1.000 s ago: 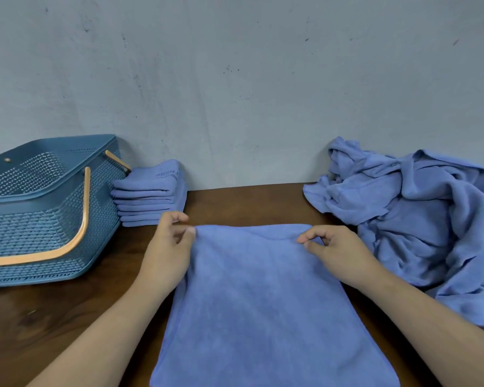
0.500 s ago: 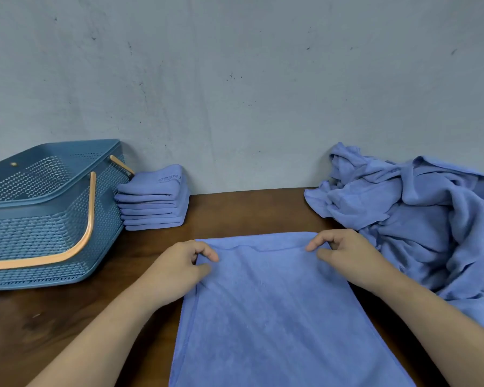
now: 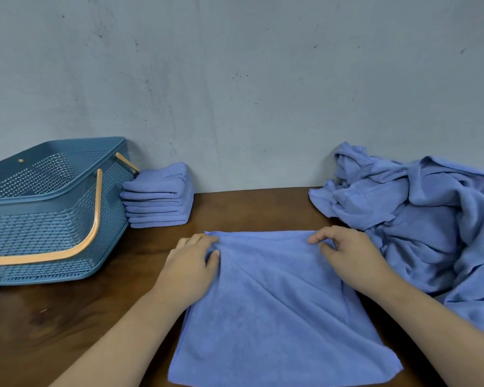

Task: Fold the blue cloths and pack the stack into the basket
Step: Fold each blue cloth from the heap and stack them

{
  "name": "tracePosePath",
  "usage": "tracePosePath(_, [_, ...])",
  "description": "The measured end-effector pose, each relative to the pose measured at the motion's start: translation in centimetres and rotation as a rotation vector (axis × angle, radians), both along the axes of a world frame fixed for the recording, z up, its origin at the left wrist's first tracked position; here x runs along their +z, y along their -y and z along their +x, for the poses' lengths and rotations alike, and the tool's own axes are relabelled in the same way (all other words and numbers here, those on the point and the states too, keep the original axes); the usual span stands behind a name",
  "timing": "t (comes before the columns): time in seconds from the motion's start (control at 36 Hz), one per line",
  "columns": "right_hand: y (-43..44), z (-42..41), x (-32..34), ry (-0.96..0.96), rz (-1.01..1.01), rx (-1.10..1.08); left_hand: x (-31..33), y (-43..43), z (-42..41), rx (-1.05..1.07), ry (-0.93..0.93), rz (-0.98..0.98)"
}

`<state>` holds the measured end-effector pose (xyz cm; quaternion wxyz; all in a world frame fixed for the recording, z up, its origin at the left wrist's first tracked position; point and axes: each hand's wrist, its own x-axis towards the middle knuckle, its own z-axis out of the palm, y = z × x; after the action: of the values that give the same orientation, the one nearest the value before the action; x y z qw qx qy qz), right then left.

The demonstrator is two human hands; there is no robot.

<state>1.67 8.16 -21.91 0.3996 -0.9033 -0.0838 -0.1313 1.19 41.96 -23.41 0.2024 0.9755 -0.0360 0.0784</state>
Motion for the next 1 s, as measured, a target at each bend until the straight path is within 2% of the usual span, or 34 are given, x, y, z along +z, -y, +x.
tracePosePath(0.11, [-0.1,0.9,-0.2,0.161,-0.016,-0.064,0.0,0.1,-0.2,-0.004,0.005,0.025])
tracePosePath(0.25, [0.0,2.7,-2.2,0.064,-0.309,-0.056,0.0,0.2,0.0,-0.007,0.004,0.034])
tracePosePath(0.39, [0.1,3.3,-2.6,0.066,-0.370,-0.076,0.0,0.2,0.1,-0.006,-0.002,0.058])
tracePosePath(0.5, [0.4,3.7,-2.2,0.027,-0.280,-0.066,0.1,0.3,0.0,-0.006,-0.024,0.077])
tracePosePath(0.61, [0.5,3.8,-2.1,0.027,-0.385,-0.039,0.3,0.4,-0.2,-0.003,-0.047,0.084])
tracePosePath(0.89, [1.2,3.4,-1.6,0.056,-0.357,-0.170,0.8,0.0,0.2,0.056,-0.151,0.038])
tracePosePath(1.0, [1.3,3.4,-1.6,0.054,-0.372,-0.188,0.5,0.0,0.3,0.078,-0.096,0.006])
